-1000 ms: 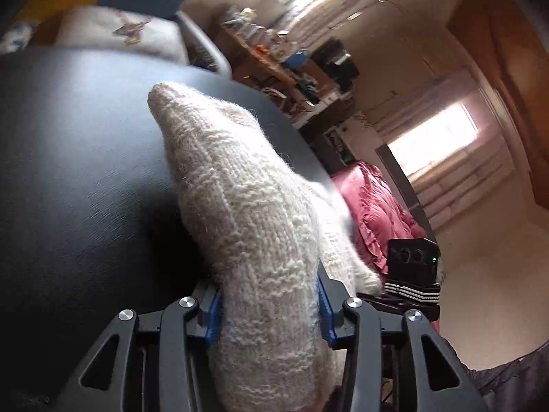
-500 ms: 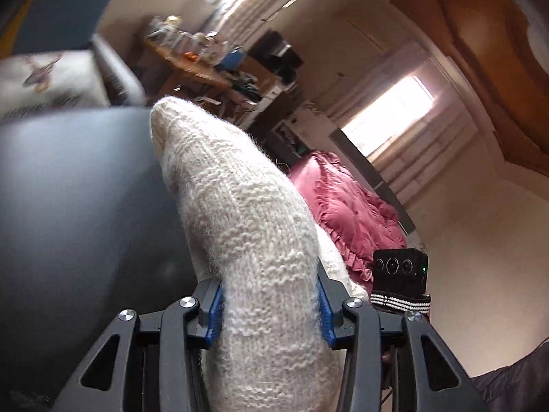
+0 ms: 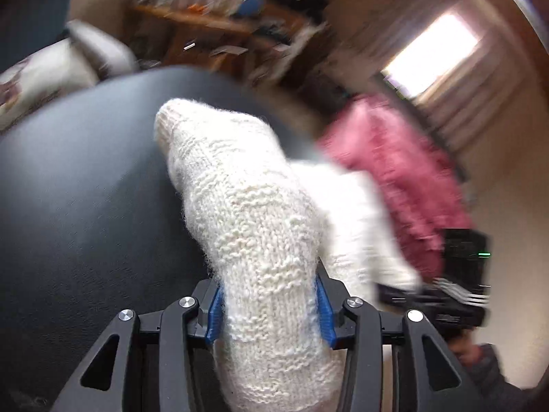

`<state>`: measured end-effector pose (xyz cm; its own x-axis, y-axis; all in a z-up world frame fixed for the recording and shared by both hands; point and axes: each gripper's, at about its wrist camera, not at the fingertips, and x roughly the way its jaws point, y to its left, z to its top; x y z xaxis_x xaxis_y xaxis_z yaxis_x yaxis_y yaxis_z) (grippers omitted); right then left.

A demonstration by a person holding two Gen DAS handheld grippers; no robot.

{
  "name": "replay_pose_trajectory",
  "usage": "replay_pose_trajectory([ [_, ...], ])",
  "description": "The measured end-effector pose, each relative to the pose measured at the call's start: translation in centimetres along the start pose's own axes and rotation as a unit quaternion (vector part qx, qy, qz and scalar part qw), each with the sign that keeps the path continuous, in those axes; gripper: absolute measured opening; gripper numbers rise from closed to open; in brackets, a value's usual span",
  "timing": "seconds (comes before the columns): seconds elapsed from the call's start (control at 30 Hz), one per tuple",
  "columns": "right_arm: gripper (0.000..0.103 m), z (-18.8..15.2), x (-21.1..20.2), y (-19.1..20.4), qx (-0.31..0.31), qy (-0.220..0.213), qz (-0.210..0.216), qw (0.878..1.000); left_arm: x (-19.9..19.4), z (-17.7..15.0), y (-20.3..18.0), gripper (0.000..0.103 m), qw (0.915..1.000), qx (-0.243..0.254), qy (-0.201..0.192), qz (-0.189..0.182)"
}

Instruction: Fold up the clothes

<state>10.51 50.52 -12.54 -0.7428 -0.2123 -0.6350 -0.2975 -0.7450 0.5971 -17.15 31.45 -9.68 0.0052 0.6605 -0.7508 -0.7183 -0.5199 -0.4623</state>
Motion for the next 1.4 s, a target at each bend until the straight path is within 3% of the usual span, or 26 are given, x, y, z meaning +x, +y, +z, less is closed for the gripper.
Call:
replay_pose_trajectory([
  [0.1,0.058,-0.2,0.1,0.0,0.002,-0.008,0.003,1.000,0.5,0.4,0.6,0.049,0.9998,-0.002,0.007,0.016],
  [0.23,0.059,-0.8,-0.9,0.4,0.009,-0.014,-0.001,1.000,0.9,1.8,-0.9,0.053,0.9975,0.030,0.004,0.065],
  [0.4,0.067,0.1,2.6,0.8,0.025,-0.031,-0.003,0.999,-1.1,1.4,-0.4,0.056,0.9973,-0.010,-0.008,0.072],
  [0.57,0.073,0.2,0.6,3.3,-0.008,-0.065,-0.038,0.997,-6.5,-2.6,-0.7,0.053,0.9948,-0.030,-0.058,0.078],
  [0.73,0.103,-0.8,-1.3,7.5,-0.043,-0.094,-0.091,0.990,-11.8,-9.0,-1.9,0.055,0.9891,-0.015,-0.090,0.115],
  [0.93,0.103,-2.9,-1.5,13.4,-0.098,-0.108,-0.202,0.969,-15.9,-13.9,-5.6,0.055,0.9707,-0.004,-0.142,0.194],
  [1.13,0.103,-3.9,-1.0,18.2,-0.127,-0.119,-0.266,0.948,-18.2,-14.6,-8.1,0.055,0.9568,0.009,-0.165,0.240],
  [1.4,0.103,-4.1,-1.9,19.5,-0.141,-0.124,-0.238,0.953,-20.2,-14.1,-9.9,0.053,0.9548,0.006,-0.175,0.240],
])
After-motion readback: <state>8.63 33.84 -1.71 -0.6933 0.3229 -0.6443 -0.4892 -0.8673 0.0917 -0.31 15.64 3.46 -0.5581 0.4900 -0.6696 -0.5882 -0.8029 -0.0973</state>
